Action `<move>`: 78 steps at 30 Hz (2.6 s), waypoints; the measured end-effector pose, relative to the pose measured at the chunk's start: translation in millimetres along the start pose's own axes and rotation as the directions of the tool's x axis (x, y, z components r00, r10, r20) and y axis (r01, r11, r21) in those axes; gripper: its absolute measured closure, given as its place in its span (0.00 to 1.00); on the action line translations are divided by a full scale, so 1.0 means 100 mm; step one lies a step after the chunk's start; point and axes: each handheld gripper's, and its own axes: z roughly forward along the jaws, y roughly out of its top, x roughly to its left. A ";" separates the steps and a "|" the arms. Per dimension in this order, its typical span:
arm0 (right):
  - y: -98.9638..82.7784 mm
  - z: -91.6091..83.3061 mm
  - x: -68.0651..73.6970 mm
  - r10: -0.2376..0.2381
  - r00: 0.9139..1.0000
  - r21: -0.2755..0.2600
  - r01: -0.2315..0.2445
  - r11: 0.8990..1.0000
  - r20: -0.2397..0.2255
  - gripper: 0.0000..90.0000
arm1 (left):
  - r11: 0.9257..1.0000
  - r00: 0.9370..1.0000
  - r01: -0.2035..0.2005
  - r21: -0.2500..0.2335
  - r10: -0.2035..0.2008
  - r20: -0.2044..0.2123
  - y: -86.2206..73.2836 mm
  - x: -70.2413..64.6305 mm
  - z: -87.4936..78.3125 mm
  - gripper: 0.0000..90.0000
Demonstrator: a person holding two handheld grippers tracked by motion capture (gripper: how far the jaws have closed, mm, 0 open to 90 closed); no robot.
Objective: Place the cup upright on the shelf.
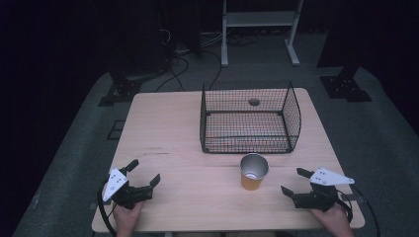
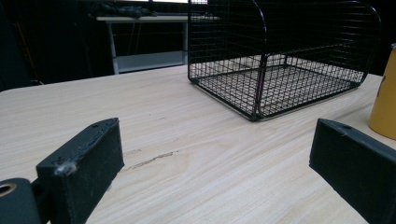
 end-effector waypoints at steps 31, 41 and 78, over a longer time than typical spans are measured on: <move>0.36 0.42 0.36 -0.072 0.990 0.041 0.077 0.996 -0.118 0.03 | 1.000 1.000 -0.002 -0.002 0.002 0.003 0.00 0.00 0.00 0.02; 0.48 0.56 0.39 -0.071 0.991 0.045 0.077 0.996 -0.116 0.03 | 1.000 1.000 -0.001 -0.003 0.001 0.003 0.00 0.00 0.00 0.02; 0.64 0.75 0.44 -0.093 0.982 0.024 0.098 0.995 -0.167 0.15 | 1.000 1.000 0.006 -0.008 -0.006 0.002 0.00 0.00 -0.01 0.02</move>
